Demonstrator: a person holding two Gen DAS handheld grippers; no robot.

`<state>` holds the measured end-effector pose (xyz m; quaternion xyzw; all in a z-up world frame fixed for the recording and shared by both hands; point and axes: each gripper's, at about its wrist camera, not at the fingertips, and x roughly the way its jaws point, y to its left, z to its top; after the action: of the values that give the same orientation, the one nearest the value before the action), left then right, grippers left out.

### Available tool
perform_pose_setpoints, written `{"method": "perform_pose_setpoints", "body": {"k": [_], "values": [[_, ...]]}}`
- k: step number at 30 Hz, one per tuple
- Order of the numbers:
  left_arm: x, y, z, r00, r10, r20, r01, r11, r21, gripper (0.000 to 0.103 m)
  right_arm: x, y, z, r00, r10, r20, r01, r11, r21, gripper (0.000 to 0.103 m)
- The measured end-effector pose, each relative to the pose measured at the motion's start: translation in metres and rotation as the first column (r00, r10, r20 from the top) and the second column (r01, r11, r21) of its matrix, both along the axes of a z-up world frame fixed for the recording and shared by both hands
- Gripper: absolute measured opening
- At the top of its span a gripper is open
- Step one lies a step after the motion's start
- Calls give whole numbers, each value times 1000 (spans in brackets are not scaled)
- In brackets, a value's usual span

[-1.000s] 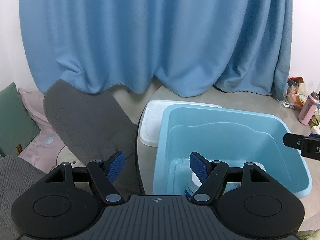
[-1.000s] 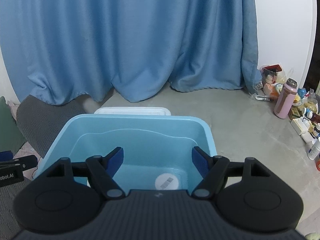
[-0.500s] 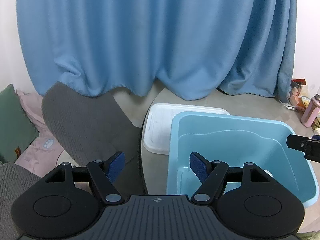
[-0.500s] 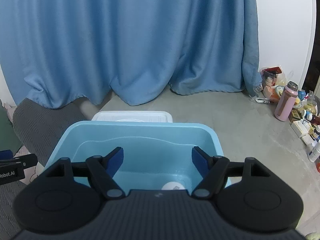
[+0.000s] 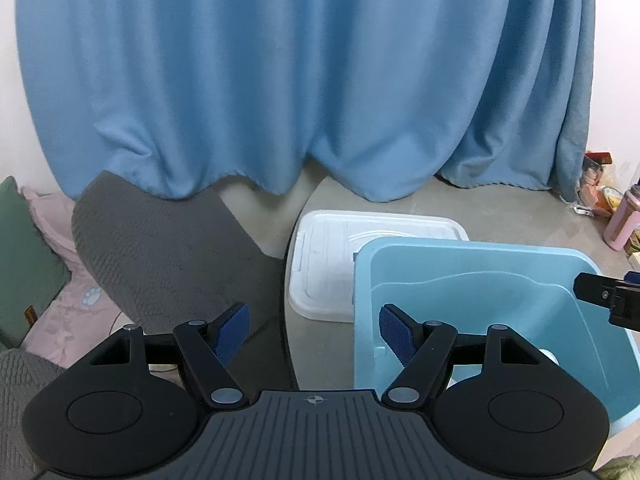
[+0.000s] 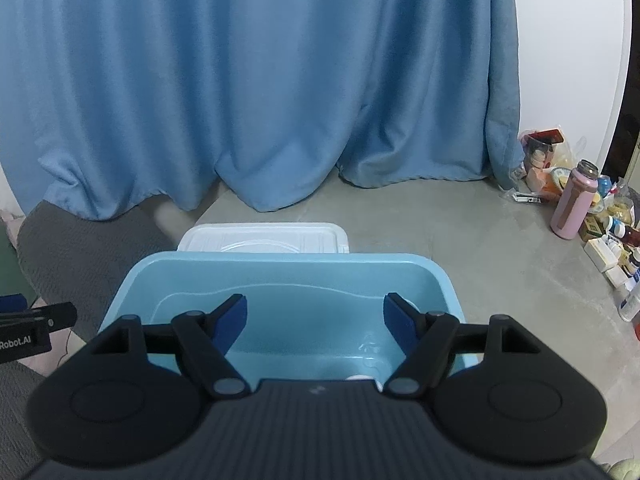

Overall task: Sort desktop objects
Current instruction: 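Move both tools past the tub toward the white plastic lid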

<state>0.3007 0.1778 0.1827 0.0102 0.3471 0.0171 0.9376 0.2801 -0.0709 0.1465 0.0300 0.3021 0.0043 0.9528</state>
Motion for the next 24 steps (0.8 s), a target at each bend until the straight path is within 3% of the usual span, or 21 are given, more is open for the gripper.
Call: {"method": "perform_pose_setpoints", "body": {"k": [24], "values": [[96,-4,24,999,-41,-28,41,999,-15,74,82,10,16,999,16,-43,-16,1000,14,75]]}}
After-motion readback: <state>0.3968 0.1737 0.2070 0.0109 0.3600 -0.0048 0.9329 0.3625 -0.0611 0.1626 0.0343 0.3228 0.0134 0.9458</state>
